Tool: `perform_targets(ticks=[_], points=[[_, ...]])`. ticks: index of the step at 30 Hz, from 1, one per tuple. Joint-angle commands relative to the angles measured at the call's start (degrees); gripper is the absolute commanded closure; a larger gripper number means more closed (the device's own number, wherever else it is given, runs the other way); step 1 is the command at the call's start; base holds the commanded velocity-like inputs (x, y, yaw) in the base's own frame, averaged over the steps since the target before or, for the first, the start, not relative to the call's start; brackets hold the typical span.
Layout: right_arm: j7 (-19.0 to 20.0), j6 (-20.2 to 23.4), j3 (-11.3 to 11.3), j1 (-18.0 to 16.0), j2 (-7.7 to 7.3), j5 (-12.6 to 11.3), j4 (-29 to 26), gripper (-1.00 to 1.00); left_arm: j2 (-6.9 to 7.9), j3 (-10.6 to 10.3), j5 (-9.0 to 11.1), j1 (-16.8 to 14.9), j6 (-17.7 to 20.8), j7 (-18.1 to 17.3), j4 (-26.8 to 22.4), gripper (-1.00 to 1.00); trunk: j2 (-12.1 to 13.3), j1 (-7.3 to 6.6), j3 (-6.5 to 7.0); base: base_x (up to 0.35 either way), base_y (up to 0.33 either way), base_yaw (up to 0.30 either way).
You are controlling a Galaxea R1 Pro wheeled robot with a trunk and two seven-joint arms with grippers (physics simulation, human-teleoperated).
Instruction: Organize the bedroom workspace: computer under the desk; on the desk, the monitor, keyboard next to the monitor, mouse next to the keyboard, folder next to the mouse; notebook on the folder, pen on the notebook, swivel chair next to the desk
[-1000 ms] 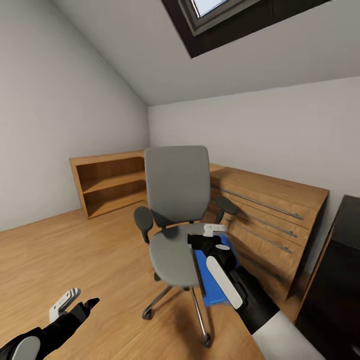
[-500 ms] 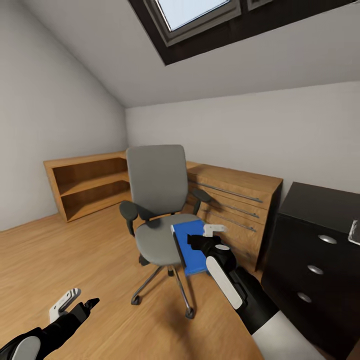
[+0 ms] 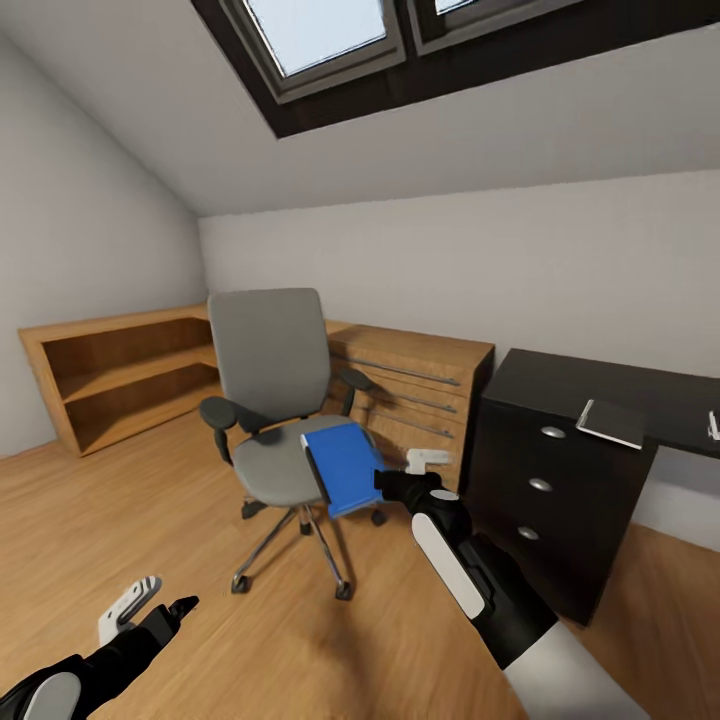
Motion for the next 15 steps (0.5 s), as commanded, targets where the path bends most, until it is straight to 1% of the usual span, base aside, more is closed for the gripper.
perform_targets(ticks=[1,8,11,13,15], points=[[-0.56,0.06,0.12,-0.06,0.00,-0.55,-0.04,-1.00,0.01,0.04,0.61,-0.02,0.21,0.48,-0.08,-1.00,-0.03,-0.02,-0.06,-0.069,0.000,-0.290],[-0.49,-0.15,0.12,0.02,0.00,-0.55,0.02,-1.00,-0.01,0.06,0.66,-0.02,0.21,0.41,-0.13,-1.00,-0.03,-0.02,-0.06,-0.019,0.000,-0.276],[-0.39,-0.26,0.19,0.16,0.10,-0.55,0.56,-1.00,0.00,0.23,0.67,-0.02,0.21,0.69,-0.26,-1.00,-0.03,-0.02,-0.06,-0.001,0.000,-0.087],[-0.16,-0.79,0.28,0.31,0.34,-0.60,2.04,-1.00,0.03,0.31,0.64,-0.02,0.21,0.89,-0.36,-1.00,-0.83,0.42,-0.42,-0.001,0.000,-0.030],[-0.03,-2.47,0.33,0.37,0.54,-0.63,3.69,-1.00,0.05,0.60,0.63,-0.02,0.21,1.02,-0.40,-1.00,-1.64,0.86,-0.78,0.000,0.000,-0.011]])
